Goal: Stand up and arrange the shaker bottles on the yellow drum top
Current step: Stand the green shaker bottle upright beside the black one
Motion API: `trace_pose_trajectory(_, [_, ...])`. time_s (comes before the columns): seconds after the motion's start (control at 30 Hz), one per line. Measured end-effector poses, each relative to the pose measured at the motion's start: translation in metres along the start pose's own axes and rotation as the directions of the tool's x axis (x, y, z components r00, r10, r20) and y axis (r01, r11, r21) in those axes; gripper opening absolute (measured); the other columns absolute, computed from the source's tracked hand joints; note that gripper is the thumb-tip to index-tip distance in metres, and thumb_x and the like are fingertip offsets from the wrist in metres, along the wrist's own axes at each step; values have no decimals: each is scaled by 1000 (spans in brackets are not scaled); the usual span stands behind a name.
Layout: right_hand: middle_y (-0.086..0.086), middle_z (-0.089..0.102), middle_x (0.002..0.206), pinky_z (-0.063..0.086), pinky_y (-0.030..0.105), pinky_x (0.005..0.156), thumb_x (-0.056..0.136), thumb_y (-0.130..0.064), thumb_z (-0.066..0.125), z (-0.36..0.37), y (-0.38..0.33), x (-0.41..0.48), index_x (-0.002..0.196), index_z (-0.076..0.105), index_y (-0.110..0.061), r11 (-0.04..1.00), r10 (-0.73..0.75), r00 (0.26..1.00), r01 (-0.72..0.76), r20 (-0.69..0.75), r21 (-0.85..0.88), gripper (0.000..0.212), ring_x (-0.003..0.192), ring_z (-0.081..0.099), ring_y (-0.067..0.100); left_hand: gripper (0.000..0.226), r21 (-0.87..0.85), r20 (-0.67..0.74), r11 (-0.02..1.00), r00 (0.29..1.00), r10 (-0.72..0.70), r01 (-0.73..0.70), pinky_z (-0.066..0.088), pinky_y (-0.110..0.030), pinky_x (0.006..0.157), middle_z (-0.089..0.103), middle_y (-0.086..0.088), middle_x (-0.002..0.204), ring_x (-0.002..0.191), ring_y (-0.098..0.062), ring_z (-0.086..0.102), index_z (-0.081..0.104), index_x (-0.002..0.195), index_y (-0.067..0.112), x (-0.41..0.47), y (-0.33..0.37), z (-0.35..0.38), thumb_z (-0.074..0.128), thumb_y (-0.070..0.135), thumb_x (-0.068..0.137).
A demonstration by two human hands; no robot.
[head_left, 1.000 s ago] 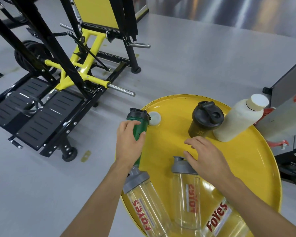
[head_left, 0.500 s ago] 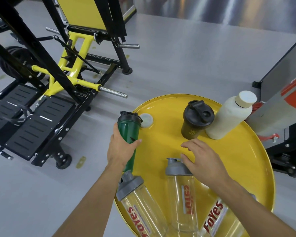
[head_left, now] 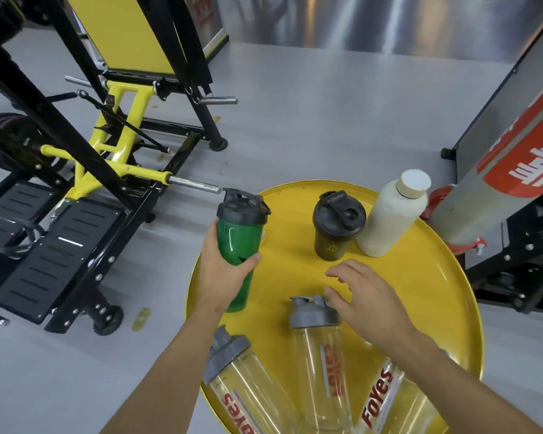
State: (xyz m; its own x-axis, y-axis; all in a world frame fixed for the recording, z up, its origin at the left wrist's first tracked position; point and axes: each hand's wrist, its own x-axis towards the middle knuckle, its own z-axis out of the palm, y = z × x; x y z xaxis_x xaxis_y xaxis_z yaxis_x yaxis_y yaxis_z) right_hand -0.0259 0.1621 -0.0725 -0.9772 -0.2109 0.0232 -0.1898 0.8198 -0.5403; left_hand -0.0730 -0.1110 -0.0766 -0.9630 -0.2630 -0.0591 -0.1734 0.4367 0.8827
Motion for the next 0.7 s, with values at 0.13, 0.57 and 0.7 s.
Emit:
trace_pose_trajectory(0.13, [-17,59,113,43,18,79,94,-36,63,-3,5,-6,119,65,-28,1000,21,1000,-21,0,-7,26,104,56,5,91,-44,19,995,995,94,-93,54,-36,94,57,7,125,117,-15,57,39,136,47,3,14,17,91,35,63])
trace_pose_trajectory(0.57, [-17,58,115,48,22,84,95,-36,61,-8,8,-10,122,62,-29,998,41,999,-41,6,47,28,108,55,5,101,-216,4,974,997,76,-73,50,-14,90,54,7,136,120,1,56,34,145,24,13,40,55,94,14,65])
trace_pose_trajectory(0.7, [-16,58,114,48,22,85,95,-36,61,-9,8,-8,122,63,-28,998,39,999,-39,3,59,28,108,55,6,100,-223,-15,972,997,79,-80,52,-17,93,56,5,135,119,-3,58,35,143,20,14,44,64,95,12,64])
